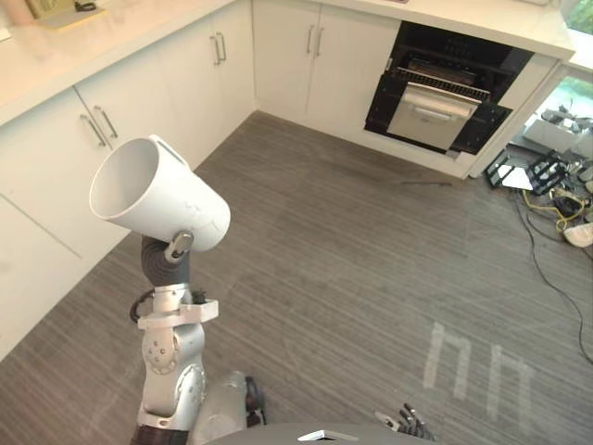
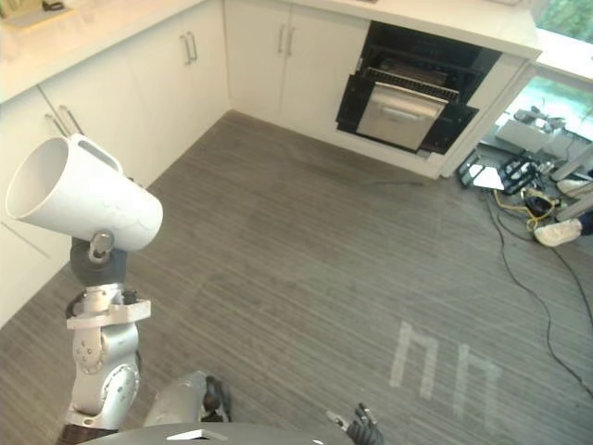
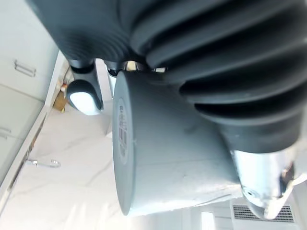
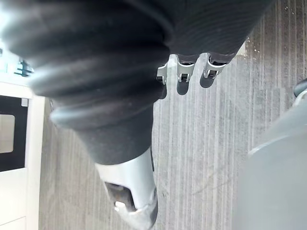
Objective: Walk over to the sink, pick up the cup, carry it to the dishwasher, place the cup inside the dishwasher, then close the dishwasher door
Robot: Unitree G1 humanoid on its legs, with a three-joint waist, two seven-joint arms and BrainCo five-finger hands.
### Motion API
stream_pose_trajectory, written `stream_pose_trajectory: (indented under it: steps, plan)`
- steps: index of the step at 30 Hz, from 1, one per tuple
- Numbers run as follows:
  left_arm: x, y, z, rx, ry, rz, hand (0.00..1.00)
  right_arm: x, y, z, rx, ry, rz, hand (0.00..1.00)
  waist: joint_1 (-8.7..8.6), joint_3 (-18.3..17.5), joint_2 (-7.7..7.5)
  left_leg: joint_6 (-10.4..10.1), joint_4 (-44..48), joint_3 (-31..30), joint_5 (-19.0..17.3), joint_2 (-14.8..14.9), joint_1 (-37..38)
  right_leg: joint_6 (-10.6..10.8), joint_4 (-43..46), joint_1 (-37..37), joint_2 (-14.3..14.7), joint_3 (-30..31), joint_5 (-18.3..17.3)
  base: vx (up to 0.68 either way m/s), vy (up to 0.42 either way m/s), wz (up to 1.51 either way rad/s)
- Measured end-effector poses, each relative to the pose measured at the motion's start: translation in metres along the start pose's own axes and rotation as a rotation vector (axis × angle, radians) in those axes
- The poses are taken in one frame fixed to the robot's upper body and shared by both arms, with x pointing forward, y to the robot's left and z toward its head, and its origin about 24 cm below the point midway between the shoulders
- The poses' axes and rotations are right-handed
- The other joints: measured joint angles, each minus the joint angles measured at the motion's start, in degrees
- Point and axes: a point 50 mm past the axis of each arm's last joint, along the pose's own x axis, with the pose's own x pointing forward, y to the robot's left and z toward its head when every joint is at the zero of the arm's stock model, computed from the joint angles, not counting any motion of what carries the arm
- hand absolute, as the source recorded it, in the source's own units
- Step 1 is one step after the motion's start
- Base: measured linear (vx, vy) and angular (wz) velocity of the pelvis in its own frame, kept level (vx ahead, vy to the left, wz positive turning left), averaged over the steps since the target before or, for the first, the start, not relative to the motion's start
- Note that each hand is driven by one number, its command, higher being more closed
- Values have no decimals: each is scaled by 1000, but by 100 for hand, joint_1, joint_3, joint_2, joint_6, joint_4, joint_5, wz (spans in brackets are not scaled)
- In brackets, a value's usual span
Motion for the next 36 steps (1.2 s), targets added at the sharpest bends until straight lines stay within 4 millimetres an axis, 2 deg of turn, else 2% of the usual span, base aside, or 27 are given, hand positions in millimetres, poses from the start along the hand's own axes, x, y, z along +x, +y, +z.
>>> stream_pose_trajectory:
  steps: [2,3,4,6,7,8,9,10,12,13,14,15,16,17,18,19,22,23,24,25,26,28,30,32,33,34,36]
  plan:
    - [1,-4,1,-25,-3,-50,100,-6,-5,-13,16,38,-21,0,-11,17,-128,-62,-199,10,-191,-267,370,576,1254,-417,-252,15,378,158,85,-7]
    - [1,-7,4,-29,-12,-79,100,-7,-6,-13,28,27,-29,0,-33,16,-147,-28,-350,-8,-228,-419,612,772,1970,-714,-399,43,902,197,122,0]
    - [3,-12,8,-37,-28,-113,100,-13,-14,-20,25,33,-51,0,-85,7,-137,2,-789,-73,-264,-643,1046,549,2969,-1173,-485,182,1926,234,141,-4]
    - [3,-14,10,-28,-33,-128,100,-12,-13,-16,19,6,-43,0,-166,7,-134,8,-1193,-166,-263,-706,1410,210,4019,-1832,-264,86,1596,229,98,8]
    - [2,-17,7,-36,-12,-136,100,-12,-11,-12,19,-13,-39,0,-286,46,-64,0,-1476,-309,-236,-705,1707,-122,4440,-2292,-72,-253,1231,239,33,38]
    - [1,-20,4,-42,7,-143,100,-12,-11,-12,17,-19,-37,0,-392,66,-28,-53,-1766,-348,30,-664,1992,-293,4437,-2641,5,-570,862,246,18,43]
    - [1,-20,2,-38,13,-146,100,-12,-11,-13,17,-17,-37,0,-439,66,-50,-54,-1866,-359,73,-658,2120,-332,4301,-2804,18,-664,700,324,-19,42]
    - [1,-23,-3,-44,28,-146,100,-12,-10,-13,18,-17,-36,0,-490,45,-46,-104,-2054,-446,68,-633,2322,-386,3537,-3175,89,-769,423,296,-35,40]
    - [4,-26,-7,-53,40,-155,100,-13,-4,-17,33,-10,-28,0,-506,33,22,-241,-2087,-591,-7,-517,2391,-487,2311,-3351,193,-803,294,304,-66,44]
    - [7,-30,-11,-62,50,-164,100,-15,4,-25,53,10,-18,0,-528,31,57,-394,-2055,-741,-96,-351,2415,-532,1098,-3341,366,-684,340,525,-185,59]
    - [9,-33,-12,-71,53,-172,100,-16,11,-29,80,22,-17,0,-551,27,65,-581,-1997,-912,-204,-179,2495,-598,40,-3285,589,-338,621,454,-166,62]
    - [9,-34,-13,-74,54,-173,100,-18,10,-32,78,30,-20,0,-573,23,57,-705,-1946,-997,-275,-104,2522,-598,-390,-3225,699,-154,873,613,-273,55]
    - [9,-33,-13,-73,55,-168,100,-21,12,-36,54,42,-4,0,-579,-7,-35,-939,-1797,-1100,-416,-4,2606,-610,-948,-3069,781,156,1550,424,-227,37]
    - [8,-32,-12,-71,57,-164,100,-23,13,-39,39,48,9,0,-571,-42,-128,-1047,-1731,-1160,-519,5,2665,-709,-981,-3006,737,221,1950,647,-339,33]
    - [7,-33,-15,-88,62,-140,100,-23,15,-38,11,55,35,0,-536,-56,-1,-1146,-1596,-1232,-766,247,2824,-214,-573,-2987,896,108,1536,525,-280,31]
    - [6,-36,-16,-106,60,-132,100,-21,10,-34,-6,51,39,0,-531,-68,161,-1179,-1432,-1319,-782,460,2821,-305,-124,-3075,1017,-43,1126,508,-274,24]
    - [4,-37,-15,-127,53,-111,100,-17,9,-25,-53,51,66,0,-508,-82,201,-1060,-682,-1400,-459,652,2746,-523,630,-3136,1129,-181,327,435,-298,10]
    - [2,-37,-15,-126,60,-106,100,-16,7,-24,-58,50,66,0,-514,-83,243,-1065,-316,-1461,-319,738,2639,-565,611,-3013,1194,-214,237,377,-252,6]
    - [-1,-37,-15,-134,67,-100,100,-17,5,-23,-58,50,62,0,-502,-64,315,-991,617,-1555,168,922,2256,-637,475,-2738,1325,-286,122,358,-222,5]
    - [-4,-37,-15,-154,74,-93,100,-19,2,-22,-58,40,55,0,-468,-51,387,-882,1872,-1641,1308,1206,1623,-787,196,-2358,1487,-294,31,352,-203,0]
    - [-6,-37,-16,-155,80,-88,100,-20,0,-22,-62,36,51,0,-422,-55,395,-913,2347,-1636,1374,1319,1358,-850,60,-2202,1543,-313,19,416,-178,-3]
    - [-9,-36,-17,-159,87,-74,100,-21,-7,-19,-54,21,34,0,-323,-84,450,-835,3126,-1473,926,1290,512,-961,-541,-1511,1590,-258,10,374,-107,-7]
    - [-10,-34,-17,-146,91,-80,100,-21,-10,-19,-59,29,26,0,-189,-92,432,-731,2523,-1155,541,1100,225,-919,-917,-1145,1537,-83,78,359,-16,-40]
    - [-10,-27,-15,-117,93,-76,100,-20,-11,-20,-64,40,26,0,-102,-98,411,-706,1093,-868,270,877,173,-851,-1093,-951,1473,220,116,383,57,-71]
    - [-10,-26,-15,-110,95,-72,100,-20,-11,-20,-65,41,27,0,-105,-97,407,-703,580,-832,271,787,184,-853,-1080,-937,1450,309,115,337,122,-69]
    - [-11,-25,-16,-109,99,-66,100,-20,-11,-20,-65,40,27,0,-124,-111,425,-683,-614,-860,654,587,282,-797,-989,-956,1428,410,77,414,169,-70]
    - [-14,-21,-18,-92,122,-58,100,-20,0,-25,-42,52,45,0,-209,-207,155,-595,-1158,-748,812,283,630,-657,-905,-944,1228,523,-20,461,136,-39]
